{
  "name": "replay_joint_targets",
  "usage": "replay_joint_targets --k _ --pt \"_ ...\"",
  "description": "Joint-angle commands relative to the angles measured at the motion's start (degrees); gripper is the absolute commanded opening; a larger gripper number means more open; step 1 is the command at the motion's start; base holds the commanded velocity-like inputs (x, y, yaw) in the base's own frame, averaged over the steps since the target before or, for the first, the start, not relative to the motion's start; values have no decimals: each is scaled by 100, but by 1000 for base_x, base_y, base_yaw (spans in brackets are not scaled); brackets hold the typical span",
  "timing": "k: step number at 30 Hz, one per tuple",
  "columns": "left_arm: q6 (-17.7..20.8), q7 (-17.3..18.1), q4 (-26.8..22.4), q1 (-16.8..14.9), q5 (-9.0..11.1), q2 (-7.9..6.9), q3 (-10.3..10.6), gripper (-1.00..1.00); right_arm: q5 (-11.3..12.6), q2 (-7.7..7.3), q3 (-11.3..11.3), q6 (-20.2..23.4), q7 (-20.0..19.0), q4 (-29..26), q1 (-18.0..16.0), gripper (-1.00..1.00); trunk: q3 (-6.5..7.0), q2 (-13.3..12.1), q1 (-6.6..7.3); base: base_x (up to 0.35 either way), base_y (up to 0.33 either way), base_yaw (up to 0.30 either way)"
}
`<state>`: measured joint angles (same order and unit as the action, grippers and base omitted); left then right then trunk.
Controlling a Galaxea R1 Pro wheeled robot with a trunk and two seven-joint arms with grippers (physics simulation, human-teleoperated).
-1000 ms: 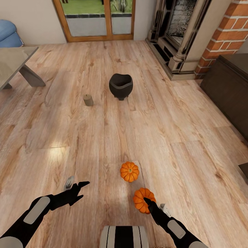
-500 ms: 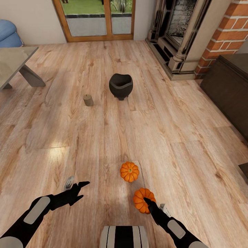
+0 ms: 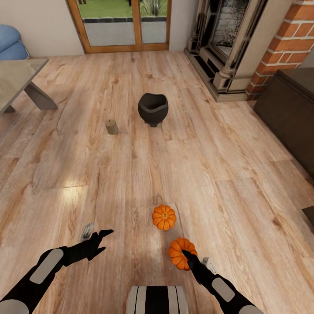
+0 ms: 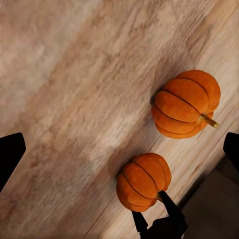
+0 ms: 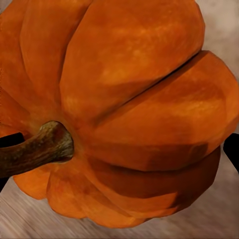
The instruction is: Place each of the two pumpkins and all three candles from the living room inside a cabinet in the living room (use any cabinet), then make sure every cabinet is closed, and position the cauldron so it is next to a table in the living room.
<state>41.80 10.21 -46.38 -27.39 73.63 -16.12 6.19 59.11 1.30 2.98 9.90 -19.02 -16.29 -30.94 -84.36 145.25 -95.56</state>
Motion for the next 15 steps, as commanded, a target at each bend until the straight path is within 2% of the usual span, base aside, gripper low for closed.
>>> replay_joint_targets --k 1,6,9,15 --pt "3 25 4 -3 -7 -5 14 100 12 -1 27 4 21 14 0 -100 -3 1 -1 0 0 0" --pt "3 25 4 -3 -7 -5 14 100 8 0 27 4 19 12 0 -100 -3 1 -1 0 0 0" --pt "3 25 3 -3 -7 -5 14 100 9 0 27 4 15 12 0 -100 63 -4 7 0 0 0" --pt "3 25 3 -3 -5 -5 14 100 5 -5 27 4 -35 12 0 -100 63 -4 7 0 0 0"
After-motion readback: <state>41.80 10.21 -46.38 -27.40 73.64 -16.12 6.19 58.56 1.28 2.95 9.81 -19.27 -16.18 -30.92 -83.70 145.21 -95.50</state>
